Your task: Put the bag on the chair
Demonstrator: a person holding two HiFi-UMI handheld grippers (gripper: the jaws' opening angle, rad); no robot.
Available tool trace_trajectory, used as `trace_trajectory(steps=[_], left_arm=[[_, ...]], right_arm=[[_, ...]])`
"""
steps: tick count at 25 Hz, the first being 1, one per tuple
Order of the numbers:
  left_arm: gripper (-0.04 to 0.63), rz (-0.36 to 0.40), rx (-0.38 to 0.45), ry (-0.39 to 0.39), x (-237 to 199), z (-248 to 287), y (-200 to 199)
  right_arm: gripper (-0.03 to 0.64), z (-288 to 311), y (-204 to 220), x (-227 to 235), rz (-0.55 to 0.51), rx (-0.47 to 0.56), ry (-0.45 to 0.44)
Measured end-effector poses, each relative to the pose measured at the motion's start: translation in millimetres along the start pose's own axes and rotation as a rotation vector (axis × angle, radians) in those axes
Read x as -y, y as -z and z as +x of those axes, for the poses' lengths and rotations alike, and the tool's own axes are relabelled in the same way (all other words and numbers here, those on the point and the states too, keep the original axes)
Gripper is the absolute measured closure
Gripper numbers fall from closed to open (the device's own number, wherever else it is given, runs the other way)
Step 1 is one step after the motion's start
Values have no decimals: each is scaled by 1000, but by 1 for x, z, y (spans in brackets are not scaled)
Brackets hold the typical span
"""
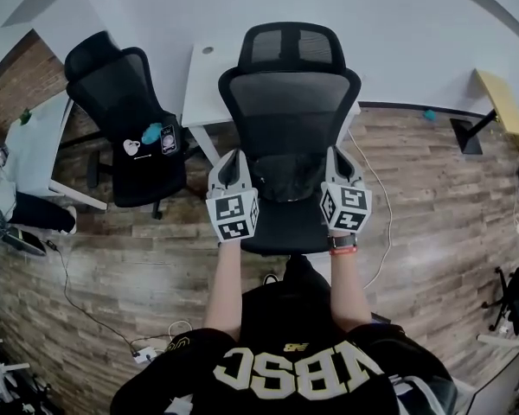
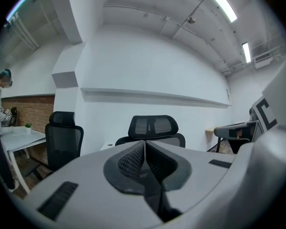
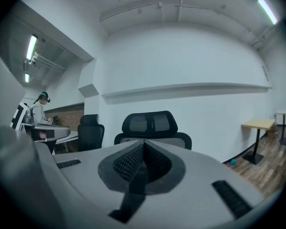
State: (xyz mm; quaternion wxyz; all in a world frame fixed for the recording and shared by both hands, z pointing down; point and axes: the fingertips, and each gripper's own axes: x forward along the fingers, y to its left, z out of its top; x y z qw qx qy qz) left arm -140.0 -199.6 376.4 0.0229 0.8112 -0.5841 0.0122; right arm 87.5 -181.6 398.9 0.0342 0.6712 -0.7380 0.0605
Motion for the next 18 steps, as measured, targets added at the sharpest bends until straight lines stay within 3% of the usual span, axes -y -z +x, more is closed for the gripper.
trace_trajectory(steps=[18], left_arm=[[571, 3, 47, 16, -8, -39, -11]], right_arm=[[607, -26, -5, -37, -27, -13, -14]])
